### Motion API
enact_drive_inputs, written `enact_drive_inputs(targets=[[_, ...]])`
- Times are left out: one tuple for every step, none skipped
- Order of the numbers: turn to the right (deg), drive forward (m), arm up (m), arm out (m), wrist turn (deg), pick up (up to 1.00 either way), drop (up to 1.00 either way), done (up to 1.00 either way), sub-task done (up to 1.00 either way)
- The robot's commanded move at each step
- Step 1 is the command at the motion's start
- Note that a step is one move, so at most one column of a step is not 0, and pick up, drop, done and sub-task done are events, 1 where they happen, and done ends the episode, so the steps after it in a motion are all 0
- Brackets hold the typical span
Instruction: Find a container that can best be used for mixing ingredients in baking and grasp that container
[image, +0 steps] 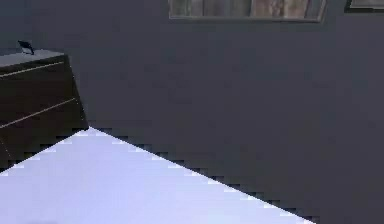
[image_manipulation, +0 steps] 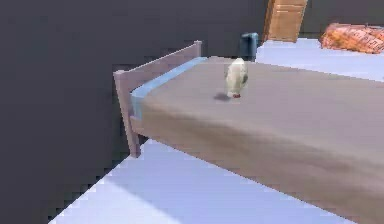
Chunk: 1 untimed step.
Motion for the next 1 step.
enact_drive_inputs(targets=[[-45.0, 0.0, 0.0, 0.0, 0.0, 0.0, 0.0, 0.0, 0.0]])
